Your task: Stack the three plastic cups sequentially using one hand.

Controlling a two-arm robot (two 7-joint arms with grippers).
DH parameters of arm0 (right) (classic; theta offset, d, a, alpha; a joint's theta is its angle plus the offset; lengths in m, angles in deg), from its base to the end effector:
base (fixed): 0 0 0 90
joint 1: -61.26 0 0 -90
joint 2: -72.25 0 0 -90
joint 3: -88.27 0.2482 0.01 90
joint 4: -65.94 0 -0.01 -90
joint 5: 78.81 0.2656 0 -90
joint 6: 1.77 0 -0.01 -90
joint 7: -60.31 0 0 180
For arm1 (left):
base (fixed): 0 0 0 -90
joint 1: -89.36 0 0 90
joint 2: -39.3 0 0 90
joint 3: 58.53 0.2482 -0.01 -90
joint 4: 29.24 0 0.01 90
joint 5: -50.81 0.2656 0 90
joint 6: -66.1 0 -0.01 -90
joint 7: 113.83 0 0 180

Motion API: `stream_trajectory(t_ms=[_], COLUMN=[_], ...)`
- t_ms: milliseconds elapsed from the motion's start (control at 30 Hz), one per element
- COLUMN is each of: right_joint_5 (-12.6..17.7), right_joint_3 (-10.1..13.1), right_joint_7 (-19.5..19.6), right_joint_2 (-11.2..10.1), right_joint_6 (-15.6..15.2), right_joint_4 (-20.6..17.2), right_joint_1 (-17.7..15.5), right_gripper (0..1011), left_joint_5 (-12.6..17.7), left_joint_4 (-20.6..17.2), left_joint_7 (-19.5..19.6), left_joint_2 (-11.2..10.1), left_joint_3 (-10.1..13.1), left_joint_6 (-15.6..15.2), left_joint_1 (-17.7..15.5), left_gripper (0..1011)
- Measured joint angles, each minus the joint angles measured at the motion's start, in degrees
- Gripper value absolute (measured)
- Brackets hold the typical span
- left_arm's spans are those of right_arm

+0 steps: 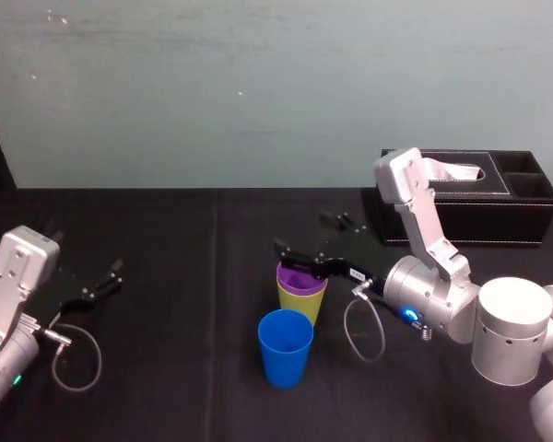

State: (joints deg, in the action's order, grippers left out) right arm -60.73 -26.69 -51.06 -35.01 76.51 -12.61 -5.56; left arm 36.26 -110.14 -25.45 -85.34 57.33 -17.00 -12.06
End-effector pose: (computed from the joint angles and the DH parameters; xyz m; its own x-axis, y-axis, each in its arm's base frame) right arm 0.3631 0.0191 -0.2093 0.6479 -0.7599 0.0524 0.7555 0.6324 -0.1709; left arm 0.3104 0.0703 -0.2604 0.2923 0.8803 0.3736 -0.9552 0.2873 0.0705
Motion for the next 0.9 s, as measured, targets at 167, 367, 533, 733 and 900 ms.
stream_trajectory(t_ms=[167,367,533,733,900], right_joint_5=[0.3,1.3,2.3,3.2,4.0], right_joint_3=[1.3,3.1,4.7,7.0,8.0], right_joint_7=[0.8,1.2,1.0,0.5,-0.2], right_joint_2=[-0.6,-2.8,-5.9,-10.1,-12.6], right_joint_6=[0.1,-1.4,-2.2,-2.2,-2.4], right_joint_4=[-2.5,-7.1,-11.3,-16.1,-18.6], right_joint_1=[-1.3,-4.5,-8.5,-13.9,-17.1], right_gripper=[1002,1003,1003,1003,1003], left_joint_5=[0.0,0.0,0.0,0.0,0.0], left_joint_4=[0.0,0.0,0.0,0.0,0.0], left_joint_7=[0.0,0.0,0.0,0.0,0.0], left_joint_2=[0.0,0.0,0.0,0.0,0.0], left_joint_3=[0.0,0.0,0.0,0.0,0.0], left_joint_6=[0.0,0.0,0.0,0.0,0.0], left_joint_1=[0.0,0.0,0.0,0.0,0.0], left_gripper=[1000,1000,1000,1000,1000])
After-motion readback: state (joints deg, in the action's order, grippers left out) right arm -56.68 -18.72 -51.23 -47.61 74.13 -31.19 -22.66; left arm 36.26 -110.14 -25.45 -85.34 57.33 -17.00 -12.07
